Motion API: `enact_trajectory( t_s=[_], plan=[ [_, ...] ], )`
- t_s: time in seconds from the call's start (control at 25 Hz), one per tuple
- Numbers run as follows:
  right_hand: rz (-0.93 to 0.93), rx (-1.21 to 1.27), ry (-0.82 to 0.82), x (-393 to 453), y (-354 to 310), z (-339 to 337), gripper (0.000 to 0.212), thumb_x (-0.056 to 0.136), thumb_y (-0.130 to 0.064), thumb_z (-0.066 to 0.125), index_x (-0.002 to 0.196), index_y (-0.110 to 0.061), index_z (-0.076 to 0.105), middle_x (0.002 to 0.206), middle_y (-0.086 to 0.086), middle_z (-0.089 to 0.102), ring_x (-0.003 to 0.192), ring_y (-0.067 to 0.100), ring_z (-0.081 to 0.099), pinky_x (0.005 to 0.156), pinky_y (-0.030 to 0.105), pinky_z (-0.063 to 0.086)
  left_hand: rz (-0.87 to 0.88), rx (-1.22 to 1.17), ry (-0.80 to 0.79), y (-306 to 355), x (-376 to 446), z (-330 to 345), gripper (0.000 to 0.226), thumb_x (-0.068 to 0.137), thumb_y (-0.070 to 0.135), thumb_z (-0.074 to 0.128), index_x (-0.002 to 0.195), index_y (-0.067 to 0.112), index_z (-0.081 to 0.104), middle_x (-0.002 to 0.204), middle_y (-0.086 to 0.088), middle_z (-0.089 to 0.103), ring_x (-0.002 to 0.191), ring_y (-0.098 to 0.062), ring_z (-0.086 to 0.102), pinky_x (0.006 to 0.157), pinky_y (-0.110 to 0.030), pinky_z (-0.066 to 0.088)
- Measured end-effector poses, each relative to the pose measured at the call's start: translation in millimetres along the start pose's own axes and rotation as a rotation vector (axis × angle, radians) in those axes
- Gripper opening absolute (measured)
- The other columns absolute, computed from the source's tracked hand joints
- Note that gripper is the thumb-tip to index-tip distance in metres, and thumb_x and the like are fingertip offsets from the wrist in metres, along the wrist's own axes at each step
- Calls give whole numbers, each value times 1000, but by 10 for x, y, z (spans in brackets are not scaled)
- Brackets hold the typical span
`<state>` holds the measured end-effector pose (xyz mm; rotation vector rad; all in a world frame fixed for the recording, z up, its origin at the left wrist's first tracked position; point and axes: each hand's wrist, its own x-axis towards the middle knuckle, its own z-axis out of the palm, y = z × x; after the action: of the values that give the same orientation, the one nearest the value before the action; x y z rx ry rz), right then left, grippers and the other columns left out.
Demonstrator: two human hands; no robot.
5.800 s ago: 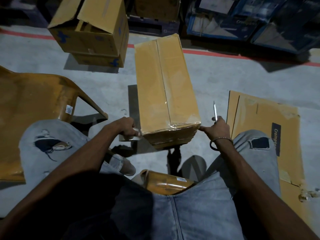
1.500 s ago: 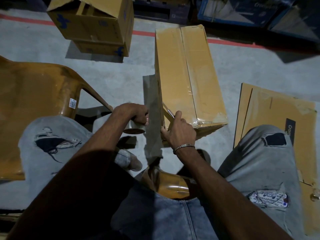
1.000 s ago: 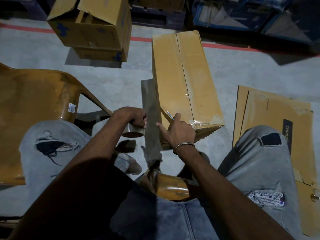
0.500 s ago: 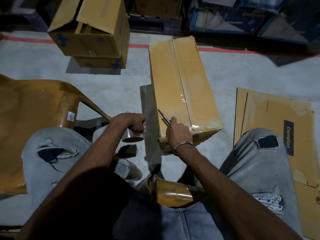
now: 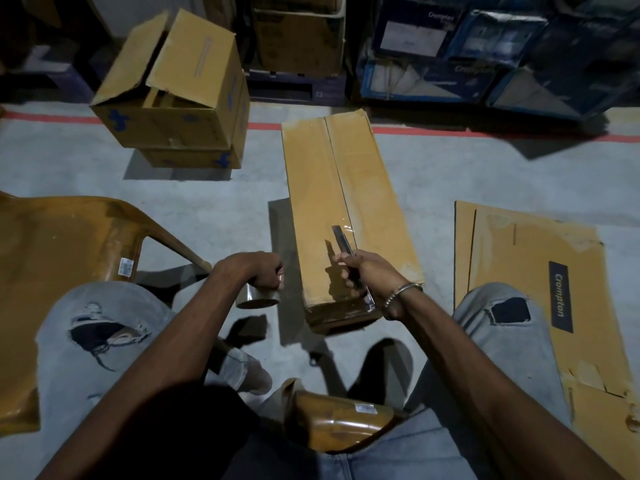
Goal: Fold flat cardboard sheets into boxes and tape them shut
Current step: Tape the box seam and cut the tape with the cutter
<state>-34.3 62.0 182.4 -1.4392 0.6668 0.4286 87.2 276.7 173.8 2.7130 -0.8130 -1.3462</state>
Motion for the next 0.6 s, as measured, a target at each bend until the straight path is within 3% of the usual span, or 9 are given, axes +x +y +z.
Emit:
enact_trajectory(
  t_s=[0.08, 0.16, 0.24, 0.32, 0.4, 0.48, 0.6],
  plan=[
    [8, 270, -97, -11, -96, -157, 30, 103, -6, 48, 128, 4, 61, 83, 7, 68, 57, 12, 50, 43, 21, 36, 9, -14, 3, 1, 10, -16, 20, 99, 15, 60, 116, 11, 71, 123, -4, 71, 105, -22, 63, 83, -33, 49],
    [26, 456, -166, -5, -151, -306, 34, 98, 4, 46, 130, 3, 59, 105, 16, 70, 66, 13, 59, 46, 20, 45, 2, -22, 6, -22, 35, -16, 19, 99, 16, 59, 113, 14, 72, 121, -1, 72, 102, -19, 63, 82, -32, 48],
    [13, 585, -181, 55, -168, -424, 48, 91, 15, 38, 135, 6, 56, 127, 21, 69, 90, 19, 72, 61, 24, 59, 13, -32, 32, -35, 66, -32, 18, 99, 16, 58, 110, 16, 72, 118, 1, 72, 98, -17, 61, 81, -28, 45],
    [-7, 664, -188, 109, -216, -502, 63, 82, 23, 27, 137, 7, 54, 134, 24, 65, 116, 27, 70, 83, 33, 63, 17, -81, 78, -47, 110, -54, 16, 100, 16, 56, 106, 17, 72, 112, 1, 72, 95, -16, 60, 78, -27, 43],
    [-53, 631, -173, 153, -293, -535, 62, 81, 25, 25, 130, 5, 59, 129, 25, 68, 115, 30, 71, 83, 41, 64, -9, -187, 203, -63, 160, -53, 13, 100, 19, 56, 102, 20, 69, 108, 1, 72, 91, -17, 62, 75, -29, 44],
    [-96, 501, -30, 267, -382, -580, 42, 92, 19, 37, 118, -1, 64, 117, 24, 73, 99, 31, 74, 76, 46, 64, -104, -377, 416, -72, 250, -38, 10, 98, 23, 57, 96, 27, 65, 100, 2, 73, 83, -18, 67, 72, -31, 50],
    [-208, 165, 213, 623, -362, -754, 26, 98, 1, 61, 122, -10, 65, 115, 17, 74, 98, 29, 74, 92, 55, 60, -283, -745, 737, -2, 366, -39, 10, 98, 23, 56, 99, 27, 65, 93, 4, 69, 70, -16, 66, 64, -29, 51]
  ],
)
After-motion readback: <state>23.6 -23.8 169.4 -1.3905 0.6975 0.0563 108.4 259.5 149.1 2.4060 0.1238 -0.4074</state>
